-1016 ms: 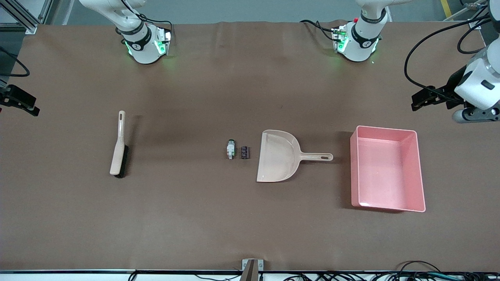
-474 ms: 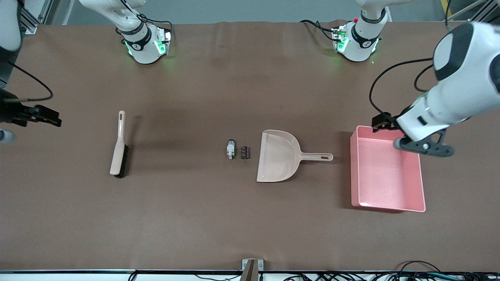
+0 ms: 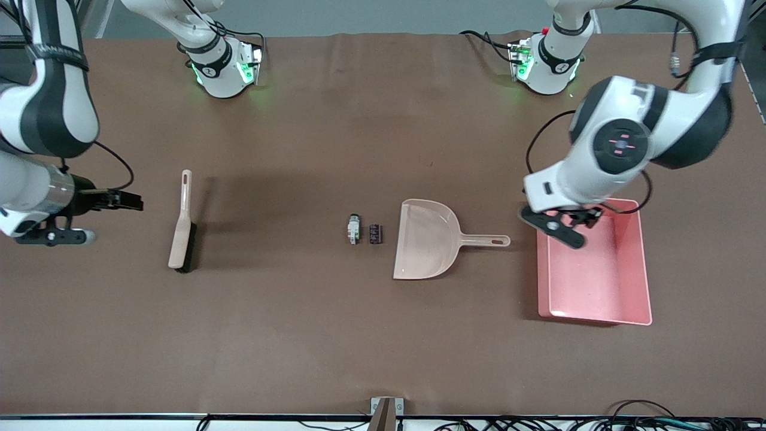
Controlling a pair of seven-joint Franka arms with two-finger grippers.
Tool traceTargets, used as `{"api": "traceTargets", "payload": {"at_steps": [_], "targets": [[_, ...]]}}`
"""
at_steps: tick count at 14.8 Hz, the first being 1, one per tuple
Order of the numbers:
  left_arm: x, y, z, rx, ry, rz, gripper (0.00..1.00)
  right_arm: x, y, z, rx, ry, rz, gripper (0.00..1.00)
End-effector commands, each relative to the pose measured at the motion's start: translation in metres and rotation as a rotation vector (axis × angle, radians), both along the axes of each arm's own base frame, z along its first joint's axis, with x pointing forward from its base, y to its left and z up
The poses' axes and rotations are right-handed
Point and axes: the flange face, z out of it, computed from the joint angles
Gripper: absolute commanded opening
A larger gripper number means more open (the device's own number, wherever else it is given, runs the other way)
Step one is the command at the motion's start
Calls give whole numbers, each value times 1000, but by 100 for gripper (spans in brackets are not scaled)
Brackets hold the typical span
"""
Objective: Clean e-waste and dump in bin
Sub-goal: 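Move the right gripper to the brush while the left gripper reaches the dustpan, then grasp the dustpan handle with the left gripper while the right gripper grasps the brush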
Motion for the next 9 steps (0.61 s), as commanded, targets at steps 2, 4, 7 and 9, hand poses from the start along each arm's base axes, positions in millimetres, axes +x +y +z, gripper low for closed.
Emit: {"api": "traceTargets", "payload": {"at_steps": [2, 4, 7, 9], "targets": [[-17, 23, -42, -14, -19, -338, 99, -33, -7, -60, 27, -18, -23, 100], [-16, 32, -55, -24, -21, -464, 100, -48, -6, -95, 21, -42, -26, 100], [-9, 42, -68, 30, -76, -638, 100, -61, -5, -126, 13, -75, -28, 100], [-6, 33, -84, 89, -92, -747, 100, -62, -4, -139, 10, -72, -27, 100]]}}
